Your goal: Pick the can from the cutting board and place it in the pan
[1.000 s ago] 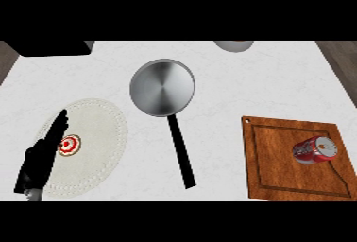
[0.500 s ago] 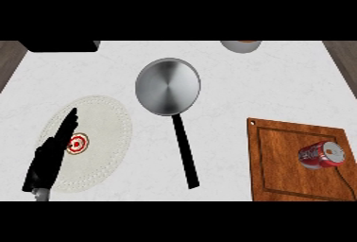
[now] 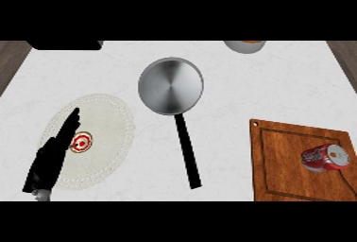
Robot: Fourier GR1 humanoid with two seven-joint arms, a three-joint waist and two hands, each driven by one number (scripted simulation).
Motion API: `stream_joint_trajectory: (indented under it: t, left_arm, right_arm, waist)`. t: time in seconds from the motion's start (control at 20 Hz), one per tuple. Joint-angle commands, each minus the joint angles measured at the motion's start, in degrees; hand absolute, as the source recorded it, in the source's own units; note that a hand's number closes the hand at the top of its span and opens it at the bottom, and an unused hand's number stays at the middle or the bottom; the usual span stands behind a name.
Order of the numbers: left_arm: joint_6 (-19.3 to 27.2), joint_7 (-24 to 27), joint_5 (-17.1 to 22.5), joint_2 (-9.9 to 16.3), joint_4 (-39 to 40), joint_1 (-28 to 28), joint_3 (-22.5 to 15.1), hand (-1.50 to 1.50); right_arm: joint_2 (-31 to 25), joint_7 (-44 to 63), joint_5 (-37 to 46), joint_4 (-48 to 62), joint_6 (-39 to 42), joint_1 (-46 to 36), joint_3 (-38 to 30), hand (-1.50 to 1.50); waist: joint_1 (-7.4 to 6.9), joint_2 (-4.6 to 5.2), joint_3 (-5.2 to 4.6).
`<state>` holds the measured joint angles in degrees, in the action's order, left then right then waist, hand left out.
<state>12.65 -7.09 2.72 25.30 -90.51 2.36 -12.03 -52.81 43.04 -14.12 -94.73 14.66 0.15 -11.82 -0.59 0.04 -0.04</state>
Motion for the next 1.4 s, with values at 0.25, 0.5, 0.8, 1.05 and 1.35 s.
stream_joint_trajectory:
  t: [0.25,0.5,0.8,1.05,1.35]
  left_arm:
    - [-0.28,-2.17,-2.90,-2.23,-1.37,0.74,-0.16,0.00]
    - [-2.46,-3.23,-1.70,-1.06,-1.25,-1.54,2.00,0.00]
    - [-1.82,-1.77,-3.59,-2.09,-3.54,2.43,0.90,0.00]
    - [-4.80,1.39,-1.32,-1.54,-0.52,2.72,5.10,0.00]
    - [-3.79,-0.98,-3.36,-2.90,-1.83,1.65,4.08,0.00]
  right_arm:
    - [0.58,14.59,-2.04,3.78,7.79,-13.63,7.33,-1.50]
    - [-0.15,13.24,0.21,9.68,13.35,-14.60,12.08,-1.50]
    - [2.49,19.92,-0.01,10.95,11.77,-19.06,18.57,-1.50]
    - [3.72,20.25,-2.15,12.50,13.09,-20.61,18.16,-1.50]
    - [4.09,23.54,0.04,12.40,12.48,-20.71,24.00,-1.50]
  waist:
    - [-0.51,0.11,0.01]
    - [-0.48,0.17,0.04]
    - [-1.10,0.10,0.02]
    - [-0.12,0.01,0.02]
    - [-0.12,0.05,0.00]
